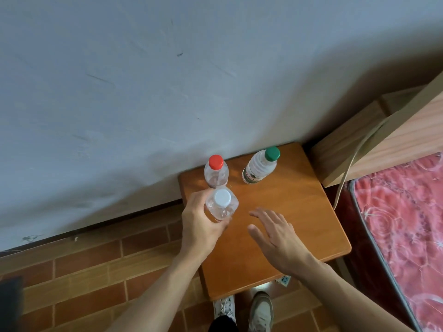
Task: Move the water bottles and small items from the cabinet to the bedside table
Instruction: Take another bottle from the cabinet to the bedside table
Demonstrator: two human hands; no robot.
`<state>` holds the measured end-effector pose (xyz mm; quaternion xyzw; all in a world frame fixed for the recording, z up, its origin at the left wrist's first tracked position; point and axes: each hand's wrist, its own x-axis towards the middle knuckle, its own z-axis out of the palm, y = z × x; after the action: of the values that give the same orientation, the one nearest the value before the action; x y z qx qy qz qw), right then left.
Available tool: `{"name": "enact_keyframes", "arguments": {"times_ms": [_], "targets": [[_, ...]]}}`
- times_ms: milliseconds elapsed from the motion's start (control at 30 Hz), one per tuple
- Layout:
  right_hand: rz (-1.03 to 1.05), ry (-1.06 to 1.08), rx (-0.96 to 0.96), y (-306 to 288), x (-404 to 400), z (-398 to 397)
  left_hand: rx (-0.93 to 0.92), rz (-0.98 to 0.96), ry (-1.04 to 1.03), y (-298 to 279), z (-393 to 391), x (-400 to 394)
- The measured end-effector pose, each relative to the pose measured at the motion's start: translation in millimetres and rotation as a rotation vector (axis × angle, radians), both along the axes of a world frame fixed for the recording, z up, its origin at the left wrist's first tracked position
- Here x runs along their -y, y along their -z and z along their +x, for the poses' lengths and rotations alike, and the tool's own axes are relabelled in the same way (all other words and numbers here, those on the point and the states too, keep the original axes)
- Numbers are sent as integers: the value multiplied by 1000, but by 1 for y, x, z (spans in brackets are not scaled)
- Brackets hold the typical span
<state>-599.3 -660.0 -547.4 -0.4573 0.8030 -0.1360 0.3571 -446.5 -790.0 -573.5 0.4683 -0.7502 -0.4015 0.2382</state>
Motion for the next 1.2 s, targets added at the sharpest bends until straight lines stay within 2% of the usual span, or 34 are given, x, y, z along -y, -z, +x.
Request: {"name": "enact_keyframes", "arguments": {"times_ms": [200,367,567,667,867,1033,1200], "targets": [[62,-39,-46,18,5,-3,-3,6,-19,32,-6,3],[65,-19,-32,28,-2,-9,3,-32,13,38,-14,1],[65,19,-23,17,-11,-16,90,39,-13,33,-11,-5],[46,13,-41,-2,-13,-23,201,89,-15,20,-11,-8],[-27,-2,-76,-54,-23,-36,420,104,16,-39,2,-12],[-77,15,-94,-120,-36,-39,397,95,-5,-118,3,-15],[-149,38,-165,-185,-53,-45,384,1,32,-200,-10,-20]]}}
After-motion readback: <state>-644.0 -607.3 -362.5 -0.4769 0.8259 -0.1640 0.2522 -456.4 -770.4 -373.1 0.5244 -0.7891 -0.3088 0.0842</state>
